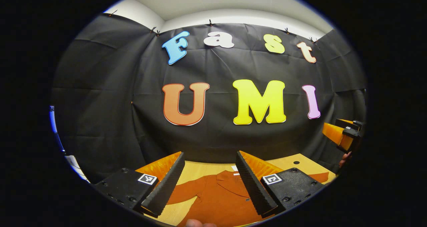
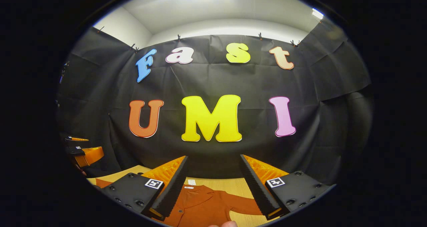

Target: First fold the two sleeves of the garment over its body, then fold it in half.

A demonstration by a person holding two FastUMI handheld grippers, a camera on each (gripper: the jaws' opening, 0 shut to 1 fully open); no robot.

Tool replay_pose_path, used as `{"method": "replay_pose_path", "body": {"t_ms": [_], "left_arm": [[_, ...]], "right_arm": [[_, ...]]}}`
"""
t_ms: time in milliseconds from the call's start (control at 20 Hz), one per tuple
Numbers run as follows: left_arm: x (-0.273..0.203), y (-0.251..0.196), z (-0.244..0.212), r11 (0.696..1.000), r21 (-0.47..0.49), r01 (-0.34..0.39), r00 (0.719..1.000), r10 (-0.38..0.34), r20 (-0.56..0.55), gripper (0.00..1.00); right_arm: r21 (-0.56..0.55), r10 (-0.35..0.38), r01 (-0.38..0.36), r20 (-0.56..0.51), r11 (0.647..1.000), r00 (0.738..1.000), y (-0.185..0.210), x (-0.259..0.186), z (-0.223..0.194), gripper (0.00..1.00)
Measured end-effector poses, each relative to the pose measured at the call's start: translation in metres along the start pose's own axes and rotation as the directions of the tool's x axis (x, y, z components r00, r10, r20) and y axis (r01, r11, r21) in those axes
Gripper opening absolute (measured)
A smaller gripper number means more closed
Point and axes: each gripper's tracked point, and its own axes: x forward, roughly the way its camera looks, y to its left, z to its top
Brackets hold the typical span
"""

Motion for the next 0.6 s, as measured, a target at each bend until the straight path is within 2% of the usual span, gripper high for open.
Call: {"method": "replay_pose_path", "body": {"t_ms": [50,150,600], "left_arm": [[0.0,-0.001,0.0,1.0,-0.004,-0.003,1.0,0.003,0.002,0.99],[-0.001,0.0,0.002,1.0,-0.003,-0.008,1.0,0.008,0.004,0.99],[0.003,-0.01,0.0,1.0,0.017,-0.003,1.0,0.003,0.0,0.99]], "right_arm": [[-0.001,0.006,-0.006,0.002,1.0,1.0,0.001,0.002,0.001,0.94],[0.0,0.014,-0.014,0.002,1.0,1.0,0.0,0.005,0.001,0.96],[0.011,0.023,-0.022,-0.013,1.0,1.0,-0.011,0.01,-0.006,0.96]]}}
